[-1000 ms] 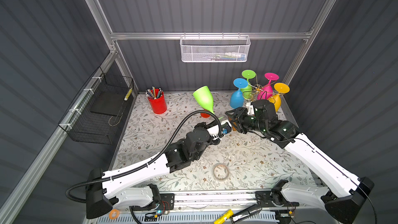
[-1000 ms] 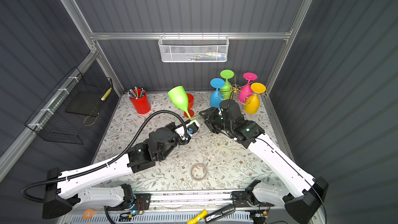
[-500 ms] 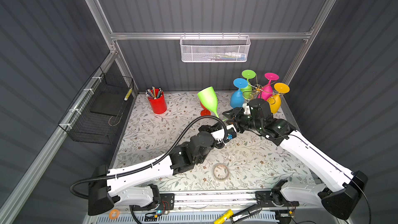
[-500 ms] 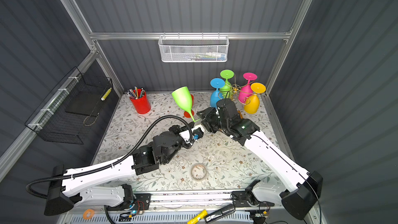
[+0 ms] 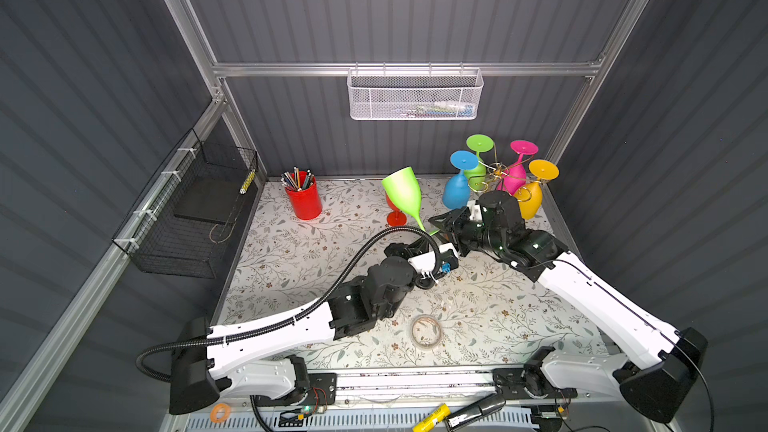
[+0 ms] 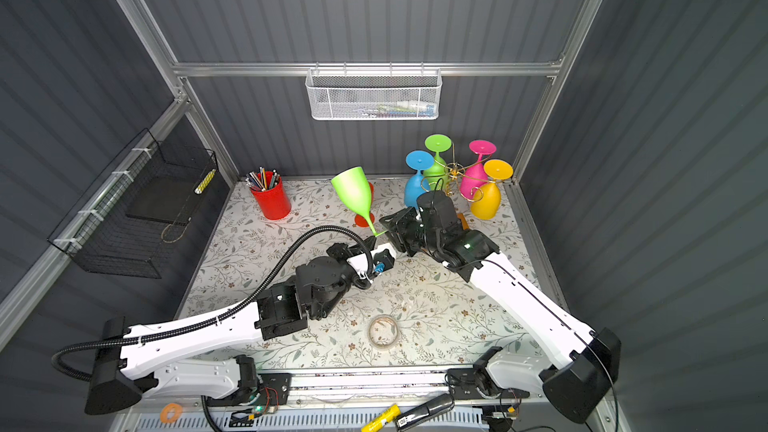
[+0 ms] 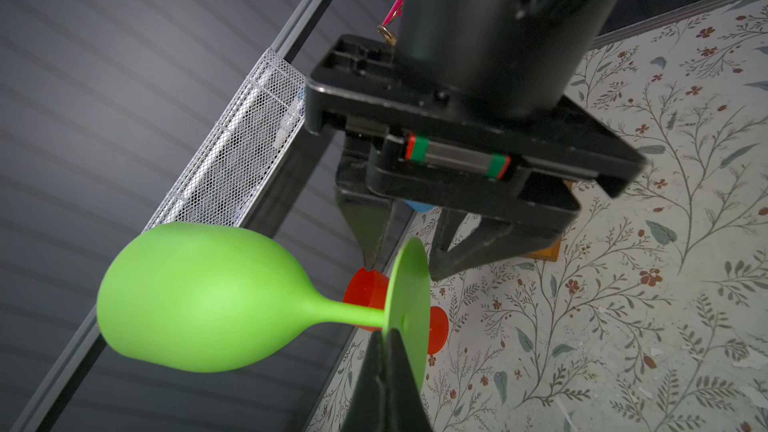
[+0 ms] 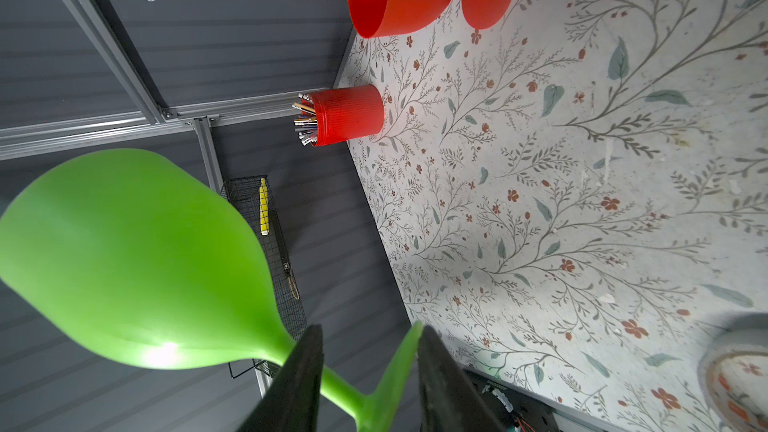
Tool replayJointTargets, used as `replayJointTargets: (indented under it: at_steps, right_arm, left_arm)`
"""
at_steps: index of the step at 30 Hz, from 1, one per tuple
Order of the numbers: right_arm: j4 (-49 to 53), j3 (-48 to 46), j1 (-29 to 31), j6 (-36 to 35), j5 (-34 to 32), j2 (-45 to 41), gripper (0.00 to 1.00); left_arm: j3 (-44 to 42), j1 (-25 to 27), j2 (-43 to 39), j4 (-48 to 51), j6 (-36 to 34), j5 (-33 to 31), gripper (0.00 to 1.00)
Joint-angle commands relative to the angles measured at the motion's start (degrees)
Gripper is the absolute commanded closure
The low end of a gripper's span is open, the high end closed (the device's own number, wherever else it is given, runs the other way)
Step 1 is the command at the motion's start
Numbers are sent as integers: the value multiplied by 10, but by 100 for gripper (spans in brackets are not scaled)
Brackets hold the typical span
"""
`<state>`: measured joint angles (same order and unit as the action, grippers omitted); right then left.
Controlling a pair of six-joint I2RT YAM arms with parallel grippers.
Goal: Take the wine glass off the wine glass rack
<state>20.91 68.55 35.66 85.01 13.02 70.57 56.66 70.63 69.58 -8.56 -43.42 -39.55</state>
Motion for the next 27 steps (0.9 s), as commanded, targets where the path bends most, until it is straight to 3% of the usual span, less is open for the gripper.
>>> replayJointTargets:
  at_steps: [1, 16, 26, 27]
  right_arm:
    - [-12, -7, -2, 3, 4, 6, 65]
    - [-24, -22, -2, 8, 6, 4, 87]
    - [-27, -32, -1, 8, -8, -7, 95]
    - [-28, -34, -1, 8, -10, -9, 95]
  left_arm:
    - [-3, 7, 3, -26, -10, -11, 100]
    - [-5, 10, 20, -43, -25, -20, 100]
    - [-1, 11, 17, -39, -18, -28, 100]
    - [0, 11, 16, -37, -17, -30, 96]
